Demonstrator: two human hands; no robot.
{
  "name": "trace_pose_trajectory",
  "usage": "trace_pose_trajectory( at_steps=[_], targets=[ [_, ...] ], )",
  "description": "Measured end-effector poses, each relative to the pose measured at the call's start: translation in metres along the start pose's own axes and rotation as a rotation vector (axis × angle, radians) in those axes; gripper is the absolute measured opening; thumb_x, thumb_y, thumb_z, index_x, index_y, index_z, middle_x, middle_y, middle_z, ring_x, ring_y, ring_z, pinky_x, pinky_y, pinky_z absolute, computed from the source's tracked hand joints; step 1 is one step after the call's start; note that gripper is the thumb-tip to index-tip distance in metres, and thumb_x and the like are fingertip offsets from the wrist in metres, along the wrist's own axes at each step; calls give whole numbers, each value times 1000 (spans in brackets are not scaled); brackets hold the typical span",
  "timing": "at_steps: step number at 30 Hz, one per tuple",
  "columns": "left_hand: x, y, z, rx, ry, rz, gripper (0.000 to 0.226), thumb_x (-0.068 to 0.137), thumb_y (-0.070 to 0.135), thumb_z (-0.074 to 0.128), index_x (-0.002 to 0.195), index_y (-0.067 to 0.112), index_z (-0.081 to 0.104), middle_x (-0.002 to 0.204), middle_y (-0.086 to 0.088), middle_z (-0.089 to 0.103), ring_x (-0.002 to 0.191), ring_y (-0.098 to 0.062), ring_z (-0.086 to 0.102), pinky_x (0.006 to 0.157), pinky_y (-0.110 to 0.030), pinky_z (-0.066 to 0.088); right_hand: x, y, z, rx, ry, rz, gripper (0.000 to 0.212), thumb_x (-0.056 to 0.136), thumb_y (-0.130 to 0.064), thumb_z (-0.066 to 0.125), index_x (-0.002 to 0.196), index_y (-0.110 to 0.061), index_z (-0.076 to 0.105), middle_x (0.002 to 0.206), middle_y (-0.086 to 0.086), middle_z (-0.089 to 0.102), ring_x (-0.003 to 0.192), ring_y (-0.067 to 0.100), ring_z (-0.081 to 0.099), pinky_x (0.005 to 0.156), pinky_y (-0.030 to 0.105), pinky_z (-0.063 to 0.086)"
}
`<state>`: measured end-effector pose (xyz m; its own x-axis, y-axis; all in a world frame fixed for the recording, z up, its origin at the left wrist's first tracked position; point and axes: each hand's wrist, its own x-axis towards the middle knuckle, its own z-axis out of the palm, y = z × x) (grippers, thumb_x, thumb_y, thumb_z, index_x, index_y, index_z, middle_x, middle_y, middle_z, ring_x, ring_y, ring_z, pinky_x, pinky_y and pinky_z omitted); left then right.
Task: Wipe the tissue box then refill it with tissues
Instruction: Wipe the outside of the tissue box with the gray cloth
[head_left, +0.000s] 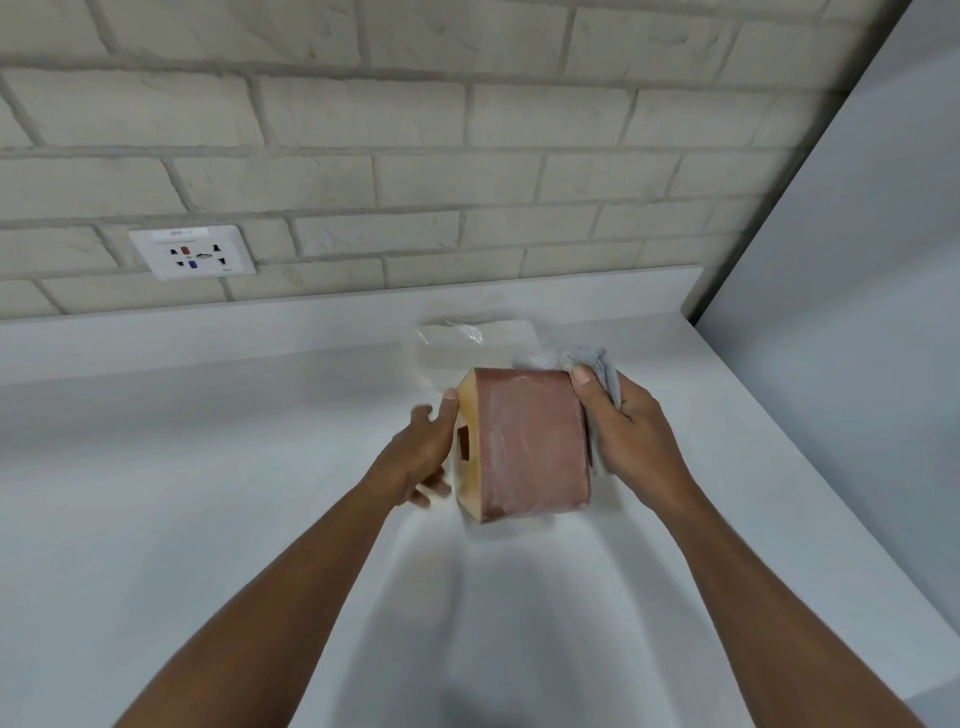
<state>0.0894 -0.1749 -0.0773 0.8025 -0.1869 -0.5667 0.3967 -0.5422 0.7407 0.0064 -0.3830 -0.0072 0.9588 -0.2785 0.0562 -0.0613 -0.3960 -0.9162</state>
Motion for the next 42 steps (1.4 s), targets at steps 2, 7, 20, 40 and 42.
trace_pose_trajectory(
  at_steps=[2,7,20,40,42],
  targets=[
    [0,-4,0,61,187,296,74,96,81,20,160,44,20,136,-5,66,119,-26,69,105,-51,52,3,1,1,5,21,25,37,96,-58,48,92,-28,70,91,-5,73,88,11,68,82,32,53],
    [-28,-8,-15,-10,32,972,108,80,94,43,165,36,9,173,18,16,159,-8,20,128,-41,21,15,-4,5,-67,57,1,38,98,-53,49,82,-23,64,85,0,70,82,17,65,75,35,51],
    [-23,15,-21,395,45,857,165,51,58,96,163,29,-22,171,10,19,156,-9,23,125,-39,32,35,-16,2,-201,102,-159,35,102,-48,46,98,-24,69,86,-4,71,84,14,66,79,41,54],
    [-20,15,-11,419,106,981,152,54,58,91,164,16,-6,167,2,25,152,-19,32,120,-38,38,25,-29,9,-718,-130,-459,47,105,-45,32,146,-27,45,151,-7,45,145,6,30,123,38,6],
    [-19,14,-10,379,97,965,152,54,56,91,164,15,-5,166,4,25,152,-17,32,120,-35,37,19,-33,17,-709,-130,-440,44,105,-38,40,147,-23,44,153,-4,42,146,10,28,123,35,9]
  ],
)
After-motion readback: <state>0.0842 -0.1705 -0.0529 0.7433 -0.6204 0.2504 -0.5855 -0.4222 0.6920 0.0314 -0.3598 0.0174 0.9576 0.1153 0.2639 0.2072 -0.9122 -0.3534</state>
